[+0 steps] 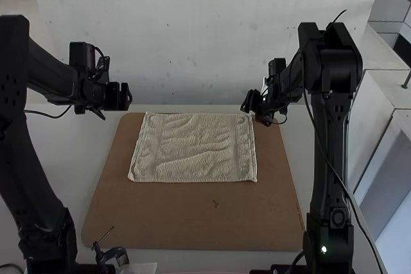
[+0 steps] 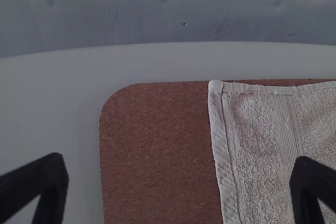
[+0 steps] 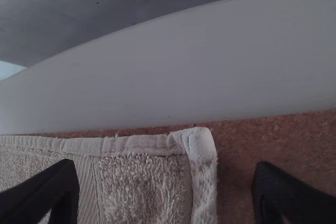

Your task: Fold the towel.

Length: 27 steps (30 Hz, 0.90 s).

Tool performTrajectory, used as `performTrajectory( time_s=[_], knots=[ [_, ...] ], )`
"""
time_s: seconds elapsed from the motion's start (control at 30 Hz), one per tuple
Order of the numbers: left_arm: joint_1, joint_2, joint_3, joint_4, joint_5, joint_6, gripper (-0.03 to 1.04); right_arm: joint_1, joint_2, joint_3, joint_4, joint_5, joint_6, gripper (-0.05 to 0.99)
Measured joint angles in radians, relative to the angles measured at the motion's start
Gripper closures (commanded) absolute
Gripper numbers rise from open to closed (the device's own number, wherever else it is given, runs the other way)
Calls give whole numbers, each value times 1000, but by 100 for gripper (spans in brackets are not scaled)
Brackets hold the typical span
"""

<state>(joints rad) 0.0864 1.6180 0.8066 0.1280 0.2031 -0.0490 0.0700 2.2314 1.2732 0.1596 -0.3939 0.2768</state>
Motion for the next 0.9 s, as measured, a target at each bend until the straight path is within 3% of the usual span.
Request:
performTrajectory(
  time_s=[0.3,0.5,0.6,0.7,0.77,0.9],
  knots=[
    [12,0,0,0,5,0,7,11,31,32,16,-3,17,25],
    [17,0,0,3,8,0,7,27,46,43,37,1,31,32],
    [25,5,0,8,10,0,7,29,46,43,36,0,35,46],
    [26,21,0,13,12,0,7,32,55,43,38,1,45,49],
    [26,34,0,15,14,0,7,32,56,44,38,1,47,60],
    [26,46,0,26,15,0,7,34,61,44,38,1,57,63]
  ],
)
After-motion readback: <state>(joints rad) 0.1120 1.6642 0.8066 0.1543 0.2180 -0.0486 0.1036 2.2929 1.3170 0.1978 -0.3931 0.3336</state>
